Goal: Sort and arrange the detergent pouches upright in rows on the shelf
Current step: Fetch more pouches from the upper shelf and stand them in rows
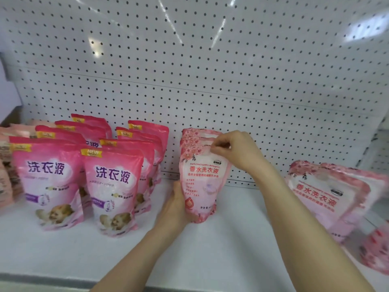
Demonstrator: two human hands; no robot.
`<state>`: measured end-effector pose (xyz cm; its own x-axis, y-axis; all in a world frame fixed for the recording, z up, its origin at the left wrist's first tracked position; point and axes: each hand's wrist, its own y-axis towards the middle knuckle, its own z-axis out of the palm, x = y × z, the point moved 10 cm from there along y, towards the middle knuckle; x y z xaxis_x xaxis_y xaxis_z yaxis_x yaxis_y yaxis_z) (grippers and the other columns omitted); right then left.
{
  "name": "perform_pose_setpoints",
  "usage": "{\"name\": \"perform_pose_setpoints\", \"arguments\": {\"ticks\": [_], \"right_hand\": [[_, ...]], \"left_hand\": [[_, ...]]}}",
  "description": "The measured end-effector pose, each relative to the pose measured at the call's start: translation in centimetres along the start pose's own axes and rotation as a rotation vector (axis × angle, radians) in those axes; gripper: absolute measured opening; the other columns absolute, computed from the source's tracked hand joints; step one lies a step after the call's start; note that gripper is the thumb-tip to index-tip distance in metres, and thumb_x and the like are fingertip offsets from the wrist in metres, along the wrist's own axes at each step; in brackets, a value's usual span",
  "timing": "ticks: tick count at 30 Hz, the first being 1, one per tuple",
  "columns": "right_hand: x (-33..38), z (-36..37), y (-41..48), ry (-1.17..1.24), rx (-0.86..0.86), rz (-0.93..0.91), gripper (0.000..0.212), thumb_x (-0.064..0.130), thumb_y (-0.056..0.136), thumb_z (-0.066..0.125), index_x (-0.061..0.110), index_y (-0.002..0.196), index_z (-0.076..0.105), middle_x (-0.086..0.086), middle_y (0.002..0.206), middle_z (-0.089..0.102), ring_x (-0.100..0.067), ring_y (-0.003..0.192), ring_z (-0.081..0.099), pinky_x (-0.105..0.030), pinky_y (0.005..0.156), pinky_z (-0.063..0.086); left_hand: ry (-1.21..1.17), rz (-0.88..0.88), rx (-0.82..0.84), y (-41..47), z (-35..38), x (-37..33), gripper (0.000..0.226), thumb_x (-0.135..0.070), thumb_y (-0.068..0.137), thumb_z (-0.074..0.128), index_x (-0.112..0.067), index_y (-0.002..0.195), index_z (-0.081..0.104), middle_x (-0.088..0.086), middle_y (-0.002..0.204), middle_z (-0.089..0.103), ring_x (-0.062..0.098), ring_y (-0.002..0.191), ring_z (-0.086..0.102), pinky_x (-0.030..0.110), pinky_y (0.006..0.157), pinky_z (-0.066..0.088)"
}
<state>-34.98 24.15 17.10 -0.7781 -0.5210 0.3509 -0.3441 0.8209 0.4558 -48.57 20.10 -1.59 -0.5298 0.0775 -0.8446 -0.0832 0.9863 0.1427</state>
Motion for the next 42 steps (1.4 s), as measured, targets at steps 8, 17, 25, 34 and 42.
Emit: {"name": "perform_pose_setpoints", "arguments": {"ticks": [8,17,25,34,42], "right_hand": [[-2.1,-2.3,-6.3,-0.139,-0.368,0.023,0.029,0.018,0.094,0.06,0.021,0.123,0.066,-0.002,0.11,0.067,-0.022,0.101,0.06,-0.031,0.082,0.046],[-11.6,-3.5,-27.9,0.049,-0.748,0.413,0.029,0.004,0.09,0.062,0.021,0.112,0.069,0.006,0.102,0.07,-0.016,0.089,0.064,-0.039,0.078,0.055],[-19.8,-10.0,-33.6,0.022,-0.814,0.602,0.035,0.009,0.096,0.052,0.022,0.128,0.054,0.001,0.112,0.069,-0.019,0.099,0.065,-0.037,0.088,0.052],[-22.6,-7.5,-28.0,0.159,-0.412,0.482,0.08,0.012,0.096,0.056,0.011,0.157,0.004,-0.007,0.158,0.029,-0.017,0.139,0.036,-0.028,0.116,0.027],[-26.3,-5.1,-25.4,0.433,-0.515,0.731,0.066,0.035,0.092,0.063,0.009,0.145,0.035,-0.015,0.137,0.048,-0.031,0.125,0.049,-0.041,0.102,0.044]], "left_hand": [[0.029,0.116,-0.068,-2.1,-1.3,-1.0,0.09,-0.036,0.066,0.076,-0.035,0.138,0.024,-0.005,0.134,0.049,0.02,0.116,0.055,0.045,0.094,0.05],[0.048,0.387,-0.116,-7.7,3.8,-6.7,0.06,-0.011,0.079,0.075,-0.014,0.131,0.046,0.002,0.12,0.049,0.019,0.104,0.055,0.038,0.091,0.048],[-0.138,0.273,0.22,-3.4,15.7,-14.6,0.075,-0.026,0.079,0.076,-0.017,0.141,0.035,0.001,0.132,0.051,0.018,0.115,0.052,0.034,0.099,0.045],[-0.263,0.138,0.121,-0.4,19.0,-15.3,0.075,-0.031,0.061,0.088,-0.022,0.123,0.046,-0.004,0.115,0.065,0.018,0.102,0.064,0.04,0.082,0.057],[-0.246,0.143,-0.078,-4.6,13.5,-11.9,0.08,-0.054,0.057,0.08,-0.034,0.127,0.048,-0.015,0.113,0.068,0.009,0.101,0.067,0.035,0.08,0.057]]}}
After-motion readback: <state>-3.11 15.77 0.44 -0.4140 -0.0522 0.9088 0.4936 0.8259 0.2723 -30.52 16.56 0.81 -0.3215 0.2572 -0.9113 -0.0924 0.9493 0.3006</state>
